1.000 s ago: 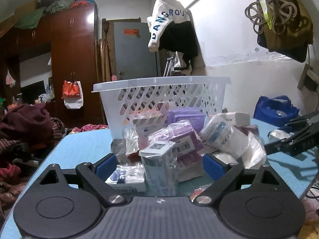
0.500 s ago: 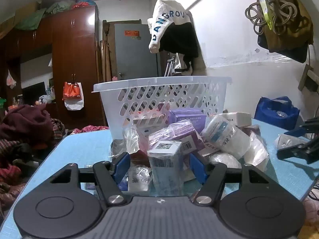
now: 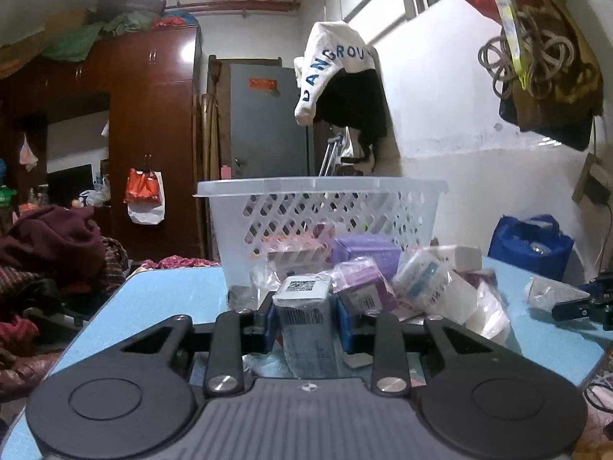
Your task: Organize objects
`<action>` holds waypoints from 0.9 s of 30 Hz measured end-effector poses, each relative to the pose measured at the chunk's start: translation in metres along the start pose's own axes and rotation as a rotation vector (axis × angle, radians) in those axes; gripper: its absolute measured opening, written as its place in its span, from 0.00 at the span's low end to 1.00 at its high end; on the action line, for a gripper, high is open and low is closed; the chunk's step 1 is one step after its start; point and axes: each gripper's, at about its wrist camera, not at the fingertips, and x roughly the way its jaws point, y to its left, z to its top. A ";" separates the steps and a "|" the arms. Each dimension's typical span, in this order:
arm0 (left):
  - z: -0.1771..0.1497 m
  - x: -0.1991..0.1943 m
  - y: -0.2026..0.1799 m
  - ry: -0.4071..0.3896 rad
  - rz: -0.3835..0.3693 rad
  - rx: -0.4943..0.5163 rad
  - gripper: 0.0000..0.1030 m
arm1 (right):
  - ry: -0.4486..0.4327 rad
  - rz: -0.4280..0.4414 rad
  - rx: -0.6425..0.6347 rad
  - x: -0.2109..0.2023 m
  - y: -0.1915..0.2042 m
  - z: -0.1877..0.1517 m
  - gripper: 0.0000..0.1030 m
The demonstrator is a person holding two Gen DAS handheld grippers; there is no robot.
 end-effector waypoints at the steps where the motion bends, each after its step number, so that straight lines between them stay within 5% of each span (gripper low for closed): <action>1: 0.001 -0.002 0.002 -0.004 -0.005 -0.007 0.34 | -0.008 0.003 0.001 -0.001 0.000 0.002 0.33; 8: 0.022 0.001 0.016 -0.042 -0.043 -0.068 0.33 | -0.093 -0.004 0.010 -0.003 0.003 0.038 0.33; 14: 0.104 0.024 0.012 -0.133 -0.022 -0.099 0.34 | -0.257 -0.025 -0.022 0.025 0.023 0.126 0.33; 18: 0.156 0.077 0.012 -0.060 -0.022 -0.126 0.34 | -0.195 -0.042 -0.053 0.081 0.028 0.180 0.33; 22: 0.171 0.131 0.013 0.020 0.017 -0.123 0.34 | -0.123 -0.035 -0.026 0.134 0.019 0.191 0.33; 23: 0.170 0.140 0.015 0.023 0.027 -0.126 0.42 | -0.130 -0.034 -0.024 0.139 0.017 0.190 0.36; 24: 0.169 0.149 0.018 0.029 0.035 -0.128 0.63 | -0.149 -0.029 -0.028 0.143 0.016 0.189 0.42; 26: 0.162 0.164 0.021 0.060 0.045 -0.128 0.80 | -0.150 -0.047 -0.020 0.146 0.014 0.186 1.00; 27: 0.158 0.163 0.024 0.064 0.054 -0.127 0.80 | -0.163 -0.076 -0.009 0.143 0.014 0.184 0.99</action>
